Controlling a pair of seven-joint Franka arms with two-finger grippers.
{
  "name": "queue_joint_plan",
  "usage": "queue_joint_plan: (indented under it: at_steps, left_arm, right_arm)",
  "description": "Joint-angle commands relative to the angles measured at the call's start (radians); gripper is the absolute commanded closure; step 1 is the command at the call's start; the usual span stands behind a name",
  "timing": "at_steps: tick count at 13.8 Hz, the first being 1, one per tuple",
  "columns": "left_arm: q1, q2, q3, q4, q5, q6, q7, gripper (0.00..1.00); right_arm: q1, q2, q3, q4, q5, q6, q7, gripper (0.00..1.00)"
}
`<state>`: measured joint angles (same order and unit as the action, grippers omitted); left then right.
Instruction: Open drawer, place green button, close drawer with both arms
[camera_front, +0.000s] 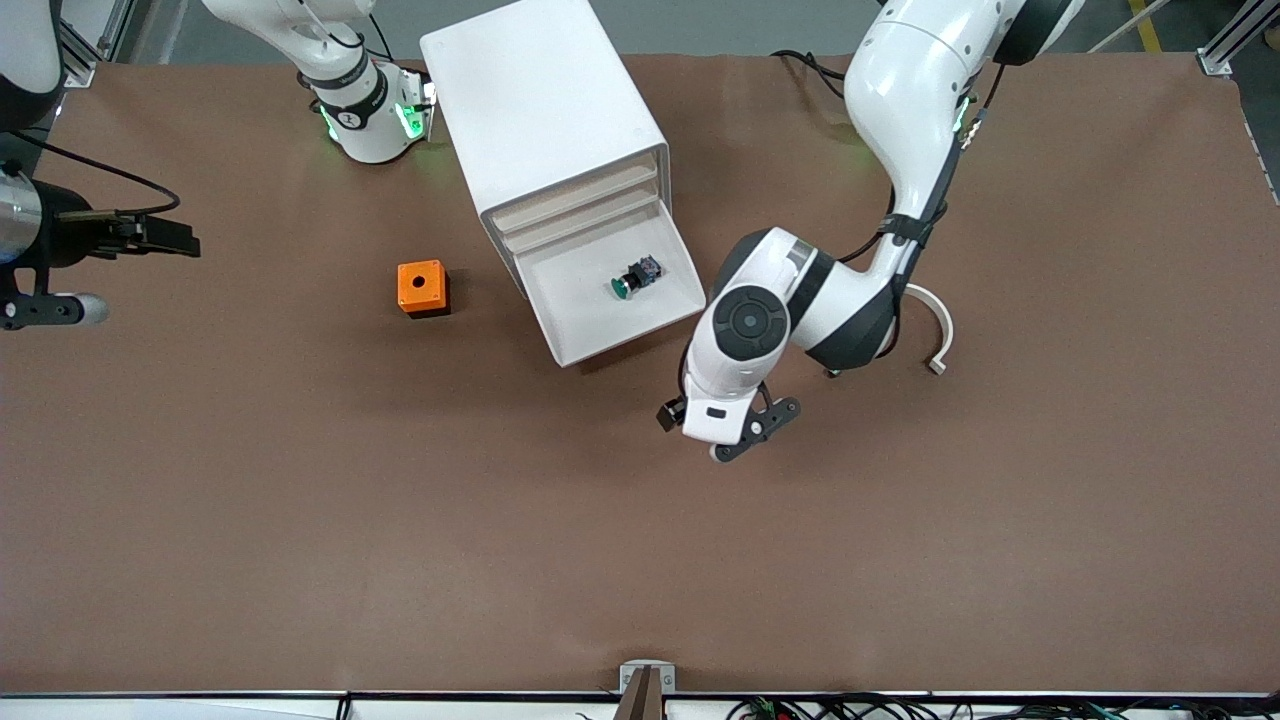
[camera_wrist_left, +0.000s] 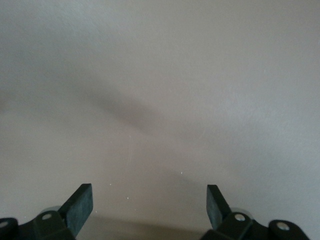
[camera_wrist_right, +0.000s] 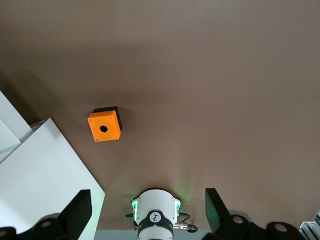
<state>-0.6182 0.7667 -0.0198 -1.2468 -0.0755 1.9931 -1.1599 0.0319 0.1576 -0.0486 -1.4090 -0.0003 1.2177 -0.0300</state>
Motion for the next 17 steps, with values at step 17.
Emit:
queue_joint_plan:
  at_steps: [17]
  left_arm:
    - [-0.179, 0.080, 0.001, -0.023, 0.011, 0.012, -0.004, 0.00]
  right_arm:
    - [-0.043, -0.170, 0.024, -0.280, 0.010, 0.242, -0.001, 0.00]
